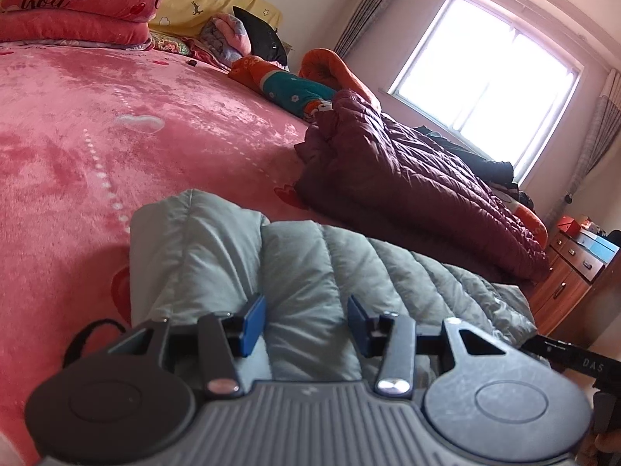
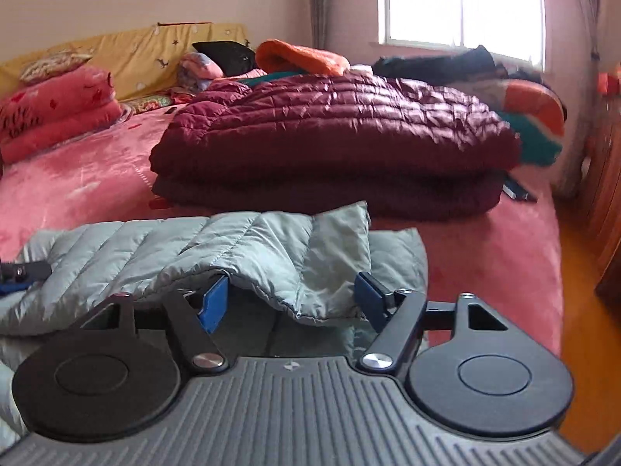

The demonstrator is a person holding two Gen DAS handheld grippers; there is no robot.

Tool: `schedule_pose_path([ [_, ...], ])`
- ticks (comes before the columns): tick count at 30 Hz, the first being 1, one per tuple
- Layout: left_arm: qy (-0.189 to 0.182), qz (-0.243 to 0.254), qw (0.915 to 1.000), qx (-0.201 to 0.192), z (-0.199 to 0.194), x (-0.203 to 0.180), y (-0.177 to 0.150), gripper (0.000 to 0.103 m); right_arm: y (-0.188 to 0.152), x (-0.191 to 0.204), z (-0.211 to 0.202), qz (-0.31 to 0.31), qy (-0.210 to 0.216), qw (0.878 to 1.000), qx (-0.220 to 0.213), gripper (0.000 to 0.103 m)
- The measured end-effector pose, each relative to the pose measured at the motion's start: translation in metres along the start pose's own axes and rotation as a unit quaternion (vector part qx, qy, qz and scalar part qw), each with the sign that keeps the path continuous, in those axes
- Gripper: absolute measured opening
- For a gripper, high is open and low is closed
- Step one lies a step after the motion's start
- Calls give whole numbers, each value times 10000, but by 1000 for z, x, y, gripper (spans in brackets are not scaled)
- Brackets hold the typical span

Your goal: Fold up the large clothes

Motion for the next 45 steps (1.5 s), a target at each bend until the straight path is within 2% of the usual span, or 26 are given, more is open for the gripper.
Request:
schedule_pose_path([
  [3,74,68,9999,71,3,0,-3,45,-8,-10,10,424,138,9985,324,75],
  [5,105,110,9998,100,5,-1,-3,45,-5,-5,6,145,-29,9994,305,76],
  [6,114,119,9998,103,6,-1,-3,45,0,-2,1,37,-94,9998,198,78],
  [7,125,122,9998,107,6,-1,-4,45,10,-1,-4,-13,-87,10000,4,85],
  [8,140,122,9998,110,6,-1,-4,45,12,5,-15,-31,-36,9998,-180,97],
  [9,148,126,9997,110,6,-1,-4,45,19,9,-22,-56,14,9993,-369,101],
  [12,167,141,9997,97,5,-1,-5,45,31,19,-27,-264,59,9973,-681,101],
  [14,172,136,9997,101,5,-1,-5,45,32,20,-24,-129,189,9969,-756,101],
  [18,194,189,9996,112,6,-2,-6,46,31,23,-4,183,566,9964,-603,100],
  [22,206,209,9995,124,8,-2,-7,46,30,37,29,68,539,9976,-426,93],
  [24,203,199,9995,129,8,-2,-7,46,25,38,48,134,516,9986,-59,88],
  [25,201,185,9995,127,8,-1,-7,46,19,39,58,151,556,9981,228,81],
  [27,196,157,9996,120,8,0,-6,47,-2,39,67,0,554,9949,839,80],
  [29,202,121,9997,113,8,2,-6,47,-15,40,66,-132,481,9921,1155,80],
  [32,211,92,9997,104,8,2,-6,47,-28,39,53,-200,346,9894,1396,78],
  [35,197,122,9997,119,8,1,-7,47,-41,36,37,-430,57,9891,1407,77],
  [39,253,302,9990,223,11,-3,-11,47,-51,28,27,-651,-356,9908,1129,78],
  [45,337,247,9986,319,18,3,-18,46,-60,20,34,-498,-318,9945,864,81],
])
Point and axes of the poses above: each gripper's, at about its wrist camera, not at the fingertips, and z roughly the way its jaws point, x to its left, y to its top, the point moved 9 cm from there along z, roughly the way its jaws point, and after that the axes turned 10 degrees about z, right-handed, at the moved point
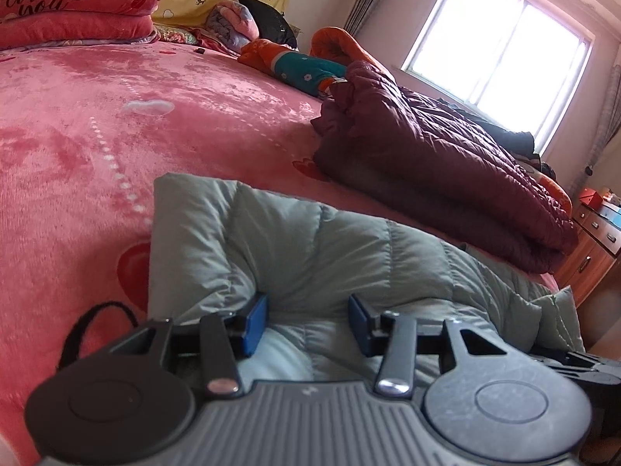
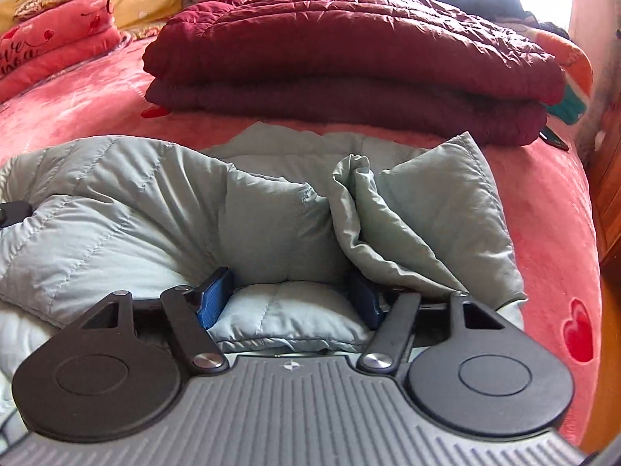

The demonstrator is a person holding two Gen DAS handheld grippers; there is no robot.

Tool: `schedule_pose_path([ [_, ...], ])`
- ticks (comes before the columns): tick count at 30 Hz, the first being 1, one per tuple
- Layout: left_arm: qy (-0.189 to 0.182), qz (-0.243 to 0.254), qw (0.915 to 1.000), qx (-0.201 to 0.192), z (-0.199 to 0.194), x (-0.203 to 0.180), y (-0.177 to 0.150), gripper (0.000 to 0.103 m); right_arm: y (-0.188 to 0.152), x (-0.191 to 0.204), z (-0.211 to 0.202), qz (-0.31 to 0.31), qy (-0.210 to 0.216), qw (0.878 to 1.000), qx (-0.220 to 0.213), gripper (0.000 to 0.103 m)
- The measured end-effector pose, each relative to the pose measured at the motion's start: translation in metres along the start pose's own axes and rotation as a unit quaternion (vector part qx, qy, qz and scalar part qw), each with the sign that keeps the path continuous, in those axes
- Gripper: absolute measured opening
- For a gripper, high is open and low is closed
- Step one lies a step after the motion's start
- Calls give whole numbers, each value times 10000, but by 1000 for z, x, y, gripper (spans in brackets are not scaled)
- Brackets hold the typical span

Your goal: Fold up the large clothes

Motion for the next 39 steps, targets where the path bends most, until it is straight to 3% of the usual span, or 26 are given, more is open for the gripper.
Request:
schedule_pose_path([
  [7,106,7,9997,-239,-11,0,6,44,5,-1,-7,88,328,9989,-327,95],
  [14,35,-157,9961,-864,-85,8,26,47,4,-35,-74,1239,1070,9856,-418,103],
  [17,108,-280,9962,-813,-116,14,19,49,-4,-59,-103,1840,1435,9719,-315,103],
  [19,221,-255,9963,-785,-140,15,11,49,-12,-77,-124,2013,1455,9680,-370,103],
  [24,431,-403,9965,-590,-203,17,-22,53,-29,-117,-167,2226,1217,9660,-507,103],
  [29,454,-670,9953,-537,-256,10,-47,59,-47,-131,-203,1879,994,9746,-697,103],
  [33,323,-425,9981,-308,-276,-16,-68,67,-63,-128,-227,1958,1264,9703,-657,103],
  [36,416,-244,9988,-108,-280,-28,-85,68,-78,-137,-243,2347,1366,9608,-566,103],
  [39,560,-509,9971,86,-280,-23,-100,68,-95,-154,-245,2847,1336,9487,-324,103],
])
Point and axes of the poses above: each gripper's, at about its wrist camera, not at the fingertips, and z roughly the way its jaws point, x to its left, y to its top, the point moved 9 cm from there along z, roughly the way its jaws point, and after that the axes turned 10 degrees about z, right-handed, at the moved point
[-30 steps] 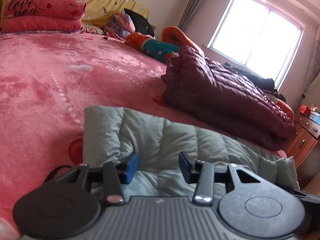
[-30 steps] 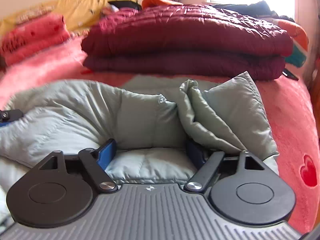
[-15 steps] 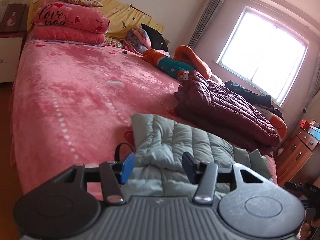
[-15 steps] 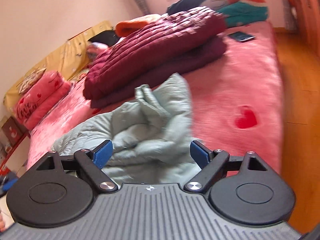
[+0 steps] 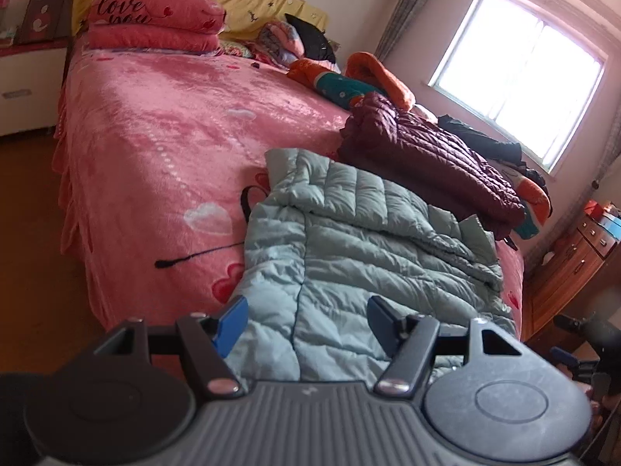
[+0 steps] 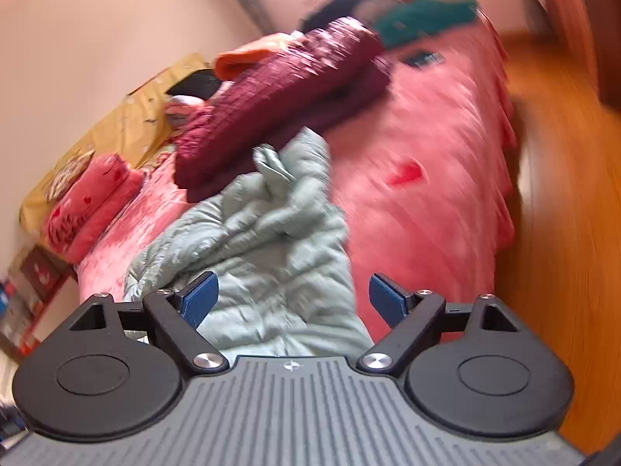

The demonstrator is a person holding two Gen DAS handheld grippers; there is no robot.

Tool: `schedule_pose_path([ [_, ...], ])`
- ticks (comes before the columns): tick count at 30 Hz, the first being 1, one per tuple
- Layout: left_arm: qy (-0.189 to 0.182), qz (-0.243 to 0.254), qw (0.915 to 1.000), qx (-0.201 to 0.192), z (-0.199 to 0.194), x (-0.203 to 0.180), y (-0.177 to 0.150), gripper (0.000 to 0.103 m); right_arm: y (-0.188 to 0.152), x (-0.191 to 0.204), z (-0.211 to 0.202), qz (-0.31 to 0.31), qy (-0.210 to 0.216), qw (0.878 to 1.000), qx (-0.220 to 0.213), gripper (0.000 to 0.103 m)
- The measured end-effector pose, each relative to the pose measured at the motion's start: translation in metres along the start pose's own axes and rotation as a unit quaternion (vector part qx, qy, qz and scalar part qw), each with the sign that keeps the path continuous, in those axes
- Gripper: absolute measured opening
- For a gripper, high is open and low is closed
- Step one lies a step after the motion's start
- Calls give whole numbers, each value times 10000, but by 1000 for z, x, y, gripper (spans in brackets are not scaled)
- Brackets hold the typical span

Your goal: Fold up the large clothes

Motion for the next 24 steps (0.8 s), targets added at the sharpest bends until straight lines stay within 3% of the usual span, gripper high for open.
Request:
schedule_pose_path([
  [4,70,-546,9980,309,10,13,-15,68,-15,-27,8,273,-382,9974,548,103],
  [6,26,-808,9958,437,12,16,-21,71,-30,-34,16,485,-296,9921,1117,103],
  [8,24,-971,9940,504,15,19,-25,72,-50,-34,29,725,-103,9801,1845,103],
  [11,-154,-942,9931,683,20,13,-30,78,-75,-37,36,963,-210,9650,2430,103],
  [20,-473,-605,9913,1067,30,-8,-42,77,-104,-32,29,1184,-17,9447,3058,103],
  [22,-545,-500,9915,1069,29,-12,-42,71,-111,-26,28,1163,125,9391,3232,103],
  [24,-578,-396,9920,1051,28,-16,-42,57,-117,-21,27,1097,285,9326,3427,103],
])
Point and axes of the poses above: each gripper's, at about its wrist camera, not at the fingertips, and z roughly the way its jaws point, x to its left, y to its top, the point moved 9 cm from there along z, roughly the way its jaws point, and after that the axes turned 10 degrees about z, right-handed, at the moved point
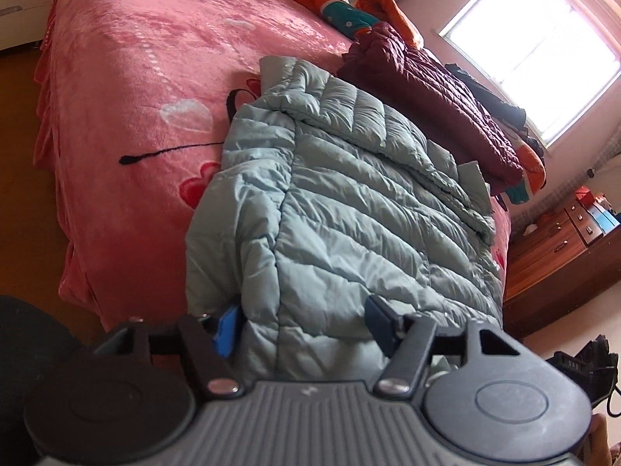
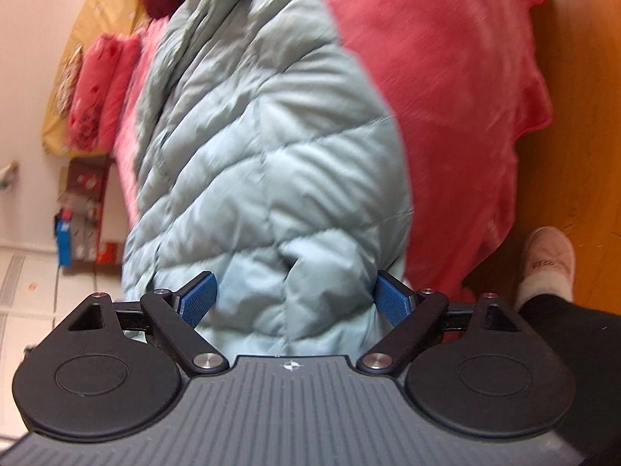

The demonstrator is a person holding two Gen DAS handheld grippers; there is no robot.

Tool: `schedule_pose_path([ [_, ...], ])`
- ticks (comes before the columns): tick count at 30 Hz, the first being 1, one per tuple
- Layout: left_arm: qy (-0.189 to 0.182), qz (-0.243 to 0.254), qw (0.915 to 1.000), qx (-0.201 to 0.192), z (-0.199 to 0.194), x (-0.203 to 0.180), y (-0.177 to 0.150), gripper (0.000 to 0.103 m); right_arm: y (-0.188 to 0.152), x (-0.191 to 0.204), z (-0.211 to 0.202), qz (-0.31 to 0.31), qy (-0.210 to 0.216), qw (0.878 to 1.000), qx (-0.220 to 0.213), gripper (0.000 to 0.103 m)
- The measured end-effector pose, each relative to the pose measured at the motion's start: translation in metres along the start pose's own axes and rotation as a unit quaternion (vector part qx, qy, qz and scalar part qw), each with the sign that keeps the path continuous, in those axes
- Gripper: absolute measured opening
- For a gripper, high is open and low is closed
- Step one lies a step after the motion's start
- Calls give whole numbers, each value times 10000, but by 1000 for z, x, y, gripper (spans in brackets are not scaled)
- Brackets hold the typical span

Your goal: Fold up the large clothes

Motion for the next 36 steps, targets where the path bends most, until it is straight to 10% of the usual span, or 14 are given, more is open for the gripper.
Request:
schedule_pose_path([
  [4,-104,101,9999,-6,0,-5,0,34,-8,13,1,-302,87,9995,50,102],
  [8,-297,263,9991,-148,-5,-16,4,15,-11,29,-8,-462,391,9981,-122,60],
  [17,-893,-178,9945,-512,-13,-32,26,9,-9,62,-30,-793,1147,9887,-546,29],
  [36,-1607,-751,9751,-1329,10,-58,176,9,109,132,-49,303,2899,9428,-1619,19],
])
Point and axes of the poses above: each gripper's, at about its wrist camera, not at the fingertips, and z roughly the way its jaws point, x to its left, y to its top, the point moved 9 cm from there along z, roughly the way its jaws point, and after that the axes turned 10 degrees about z, right-handed, at the moved point
